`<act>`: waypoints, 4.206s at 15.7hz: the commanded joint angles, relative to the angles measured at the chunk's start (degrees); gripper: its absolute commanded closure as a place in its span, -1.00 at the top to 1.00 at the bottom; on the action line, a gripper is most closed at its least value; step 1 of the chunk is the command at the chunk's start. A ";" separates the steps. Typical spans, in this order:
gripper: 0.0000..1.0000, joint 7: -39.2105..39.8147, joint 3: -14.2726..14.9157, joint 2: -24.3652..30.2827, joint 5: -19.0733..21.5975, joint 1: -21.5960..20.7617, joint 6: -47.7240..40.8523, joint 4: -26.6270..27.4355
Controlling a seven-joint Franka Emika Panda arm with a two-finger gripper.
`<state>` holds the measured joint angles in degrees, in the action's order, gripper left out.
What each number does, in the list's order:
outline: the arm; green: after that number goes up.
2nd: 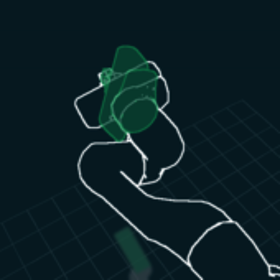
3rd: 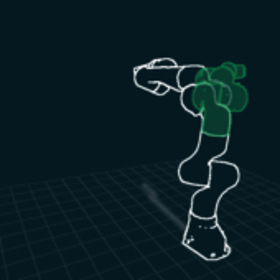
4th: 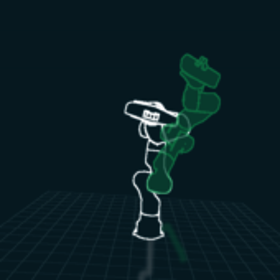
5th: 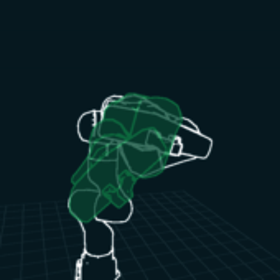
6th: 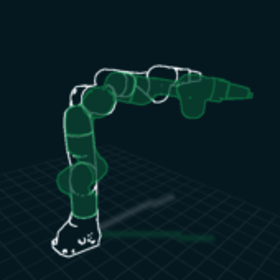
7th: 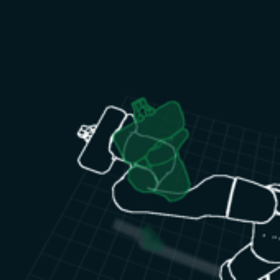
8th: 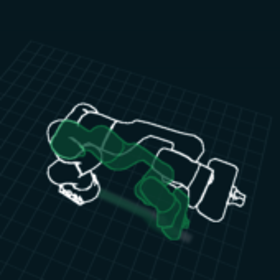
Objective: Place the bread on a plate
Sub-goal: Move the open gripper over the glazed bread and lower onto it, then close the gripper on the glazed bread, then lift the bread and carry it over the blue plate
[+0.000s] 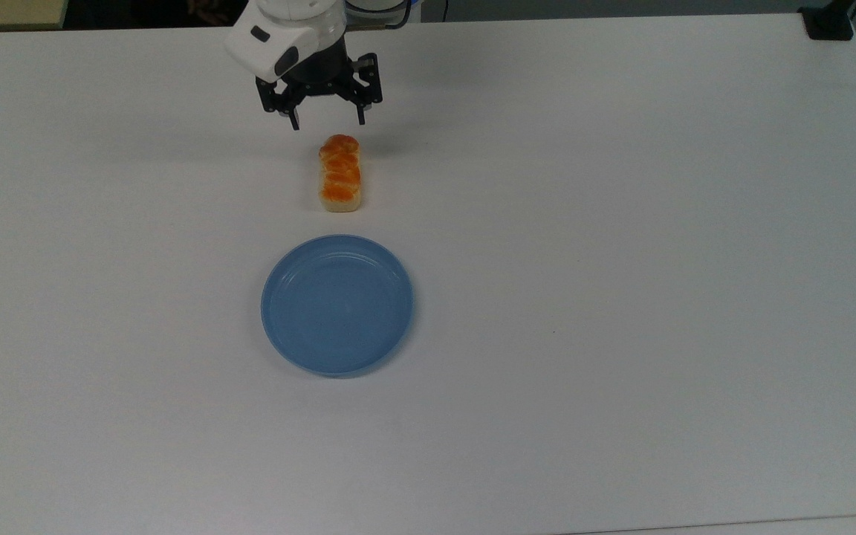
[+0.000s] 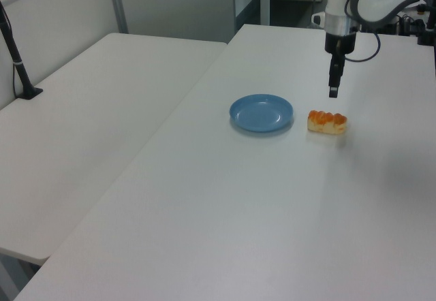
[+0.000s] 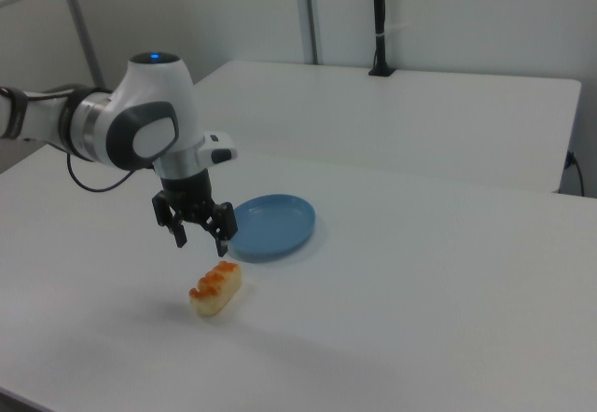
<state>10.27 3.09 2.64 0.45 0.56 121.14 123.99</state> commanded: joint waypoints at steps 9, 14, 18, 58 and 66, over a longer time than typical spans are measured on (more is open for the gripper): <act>0.80 0.80 -0.28 -5.01 -3.26 1.11 12.89 7.32; 0.80 -1.74 -0.89 -6.59 -3.35 0.58 15.61 7.06; 0.82 -3.41 -1.59 -5.89 -3.26 0.58 15.35 6.71; -0.49 -19.14 -2.83 -29.42 -1.15 1.28 0.68 -34.23; -0.03 -22.93 -2.83 -34.54 -1.59 0.75 0.68 -38.56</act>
<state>-10.98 -0.03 -31.28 -1.24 1.85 124.30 87.15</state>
